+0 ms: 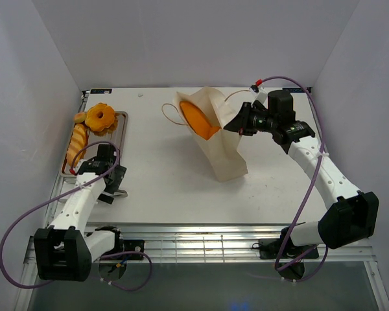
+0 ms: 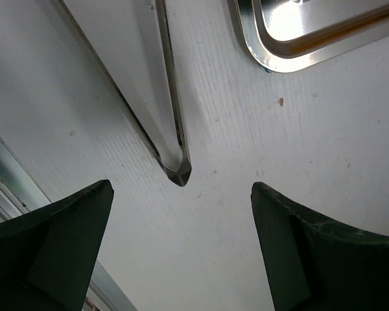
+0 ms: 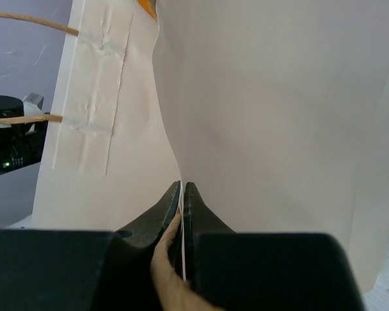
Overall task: Place the fake bread into the paper bag
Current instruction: Pick up the clamp at the center of the board.
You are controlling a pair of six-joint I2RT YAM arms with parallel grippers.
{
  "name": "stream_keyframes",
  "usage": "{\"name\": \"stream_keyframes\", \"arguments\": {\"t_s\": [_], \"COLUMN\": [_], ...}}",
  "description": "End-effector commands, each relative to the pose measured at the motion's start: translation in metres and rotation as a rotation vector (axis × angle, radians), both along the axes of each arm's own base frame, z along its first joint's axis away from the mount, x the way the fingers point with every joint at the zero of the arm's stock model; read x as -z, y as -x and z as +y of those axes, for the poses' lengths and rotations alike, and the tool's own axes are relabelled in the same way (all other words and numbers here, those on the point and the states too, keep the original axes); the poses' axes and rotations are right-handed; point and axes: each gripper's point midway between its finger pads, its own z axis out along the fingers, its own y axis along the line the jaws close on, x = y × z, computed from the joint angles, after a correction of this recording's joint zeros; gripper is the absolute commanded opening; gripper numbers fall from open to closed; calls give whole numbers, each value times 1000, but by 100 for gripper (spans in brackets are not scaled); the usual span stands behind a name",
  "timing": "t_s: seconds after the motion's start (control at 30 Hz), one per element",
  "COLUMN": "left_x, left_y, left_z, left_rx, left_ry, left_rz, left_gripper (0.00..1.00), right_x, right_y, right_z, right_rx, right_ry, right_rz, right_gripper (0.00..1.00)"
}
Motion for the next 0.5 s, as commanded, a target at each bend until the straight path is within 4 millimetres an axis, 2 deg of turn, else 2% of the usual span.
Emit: {"name": "stream_keyframes", "arguments": {"t_s": [0.0, 0.13, 0.47], "left_x": [5, 15, 46], "left_y": [-9, -13, 5], "left_z": [4, 9, 28], "left_rx": [-22, -49, -189], "left_ry": [9, 20, 24], "left_rz": [-22, 25, 168], "left_gripper": [98, 98, 98], "right_x": [6, 11, 5], "right_y": [-4, -5, -6], "right_z": [-3, -3, -4], "right_rx": [-12, -16, -16], "right_ry": [16, 13, 4], "right_rz": [-28, -18, -30], "right_gripper": [8, 8, 8]}}
